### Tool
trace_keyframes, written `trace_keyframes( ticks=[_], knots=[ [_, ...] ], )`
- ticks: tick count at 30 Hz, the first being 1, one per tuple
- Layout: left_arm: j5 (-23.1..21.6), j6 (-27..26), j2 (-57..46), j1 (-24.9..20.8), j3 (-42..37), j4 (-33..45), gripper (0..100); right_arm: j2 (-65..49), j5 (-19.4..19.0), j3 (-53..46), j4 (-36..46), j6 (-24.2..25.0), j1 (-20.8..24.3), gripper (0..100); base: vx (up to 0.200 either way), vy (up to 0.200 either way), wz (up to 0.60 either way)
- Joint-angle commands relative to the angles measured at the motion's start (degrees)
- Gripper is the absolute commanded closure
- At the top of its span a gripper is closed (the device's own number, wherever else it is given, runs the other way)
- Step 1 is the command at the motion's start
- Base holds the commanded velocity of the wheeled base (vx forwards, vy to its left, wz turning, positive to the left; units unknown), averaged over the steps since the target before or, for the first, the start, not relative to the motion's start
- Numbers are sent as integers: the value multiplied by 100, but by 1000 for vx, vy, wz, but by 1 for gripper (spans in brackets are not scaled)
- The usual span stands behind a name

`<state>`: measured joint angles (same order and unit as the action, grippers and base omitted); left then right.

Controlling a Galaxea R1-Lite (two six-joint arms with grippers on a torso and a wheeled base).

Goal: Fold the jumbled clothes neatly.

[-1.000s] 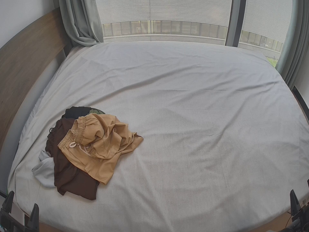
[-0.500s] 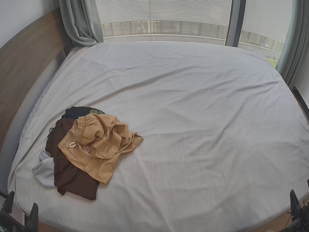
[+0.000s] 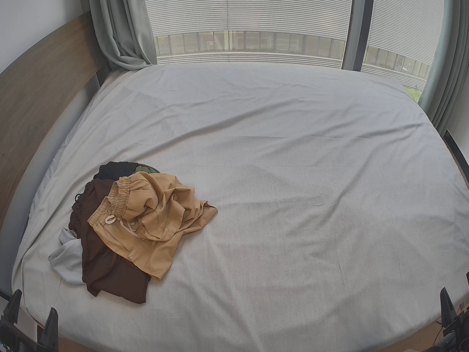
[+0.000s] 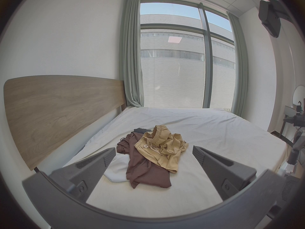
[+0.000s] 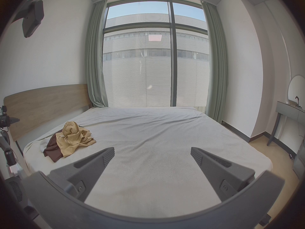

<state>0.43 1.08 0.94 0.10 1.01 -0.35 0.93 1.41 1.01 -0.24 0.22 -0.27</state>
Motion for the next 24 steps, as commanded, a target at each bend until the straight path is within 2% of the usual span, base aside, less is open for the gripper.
trace_keyframes(
  ticks=[1,3,6,11,18,22,24],
  knots=[
    [-8,6,-94,-1,-101,-17,0,-93,-1,-101,-2,4,0,0,0,0,0],
    [1,41,-94,8,-101,-123,0,-93,-1,-101,-2,13,0,0,0,0,0],
    [72,41,-50,17,-57,-940,0,-93,-1,-101,-2,13,0,0,0,0,0],
    [-34,23,20,17,-101,-378,0,-93,-1,-101,-2,13,0,0,0,0,0],
    [-183,67,319,-89,171,-360,0,-93,-1,-101,-2,13,0,0,0,0,0],
    [-210,252,574,-238,409,-360,0,-93,-1,-101,-2,13,0,0,0,0,0],
    [-491,621,803,-344,593,-343,0,-93,-1,-101,-2,13,0,0,0,0,0]
  ],
)
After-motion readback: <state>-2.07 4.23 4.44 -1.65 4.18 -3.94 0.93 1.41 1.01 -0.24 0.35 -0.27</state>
